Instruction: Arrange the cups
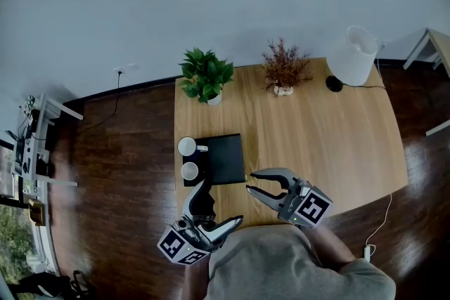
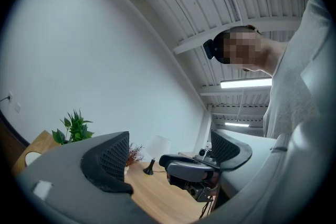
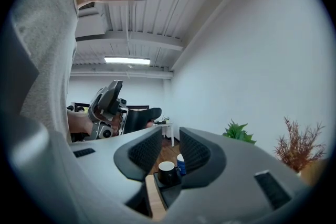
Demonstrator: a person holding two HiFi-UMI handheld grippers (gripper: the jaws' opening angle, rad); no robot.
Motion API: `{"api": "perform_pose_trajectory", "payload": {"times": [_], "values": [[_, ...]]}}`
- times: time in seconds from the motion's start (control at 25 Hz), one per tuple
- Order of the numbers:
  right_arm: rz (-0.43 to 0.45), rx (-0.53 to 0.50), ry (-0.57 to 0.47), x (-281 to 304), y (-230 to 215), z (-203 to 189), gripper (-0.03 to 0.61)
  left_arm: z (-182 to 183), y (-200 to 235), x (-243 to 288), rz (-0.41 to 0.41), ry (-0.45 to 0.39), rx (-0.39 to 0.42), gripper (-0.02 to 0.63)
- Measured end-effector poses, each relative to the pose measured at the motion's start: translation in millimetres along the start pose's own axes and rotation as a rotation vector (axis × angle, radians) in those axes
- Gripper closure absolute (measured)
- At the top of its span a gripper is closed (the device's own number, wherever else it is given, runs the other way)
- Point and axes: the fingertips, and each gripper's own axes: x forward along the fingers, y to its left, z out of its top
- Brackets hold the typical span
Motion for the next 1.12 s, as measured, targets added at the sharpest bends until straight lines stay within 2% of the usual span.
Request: {"api": "perform_pose_trajectory", "payload": {"times": [0.48, 1.12], "values": [[0.04, -0.023, 0.022, 10, 11, 0, 0.48, 1, 0, -7, -0.004, -0.018, -0.005, 0.14], [0.05, -0.03, 0.064, 14, 13, -10, 0.483, 0, 6, -14, 0.019, -0.038, -0.019, 0.14]]}}
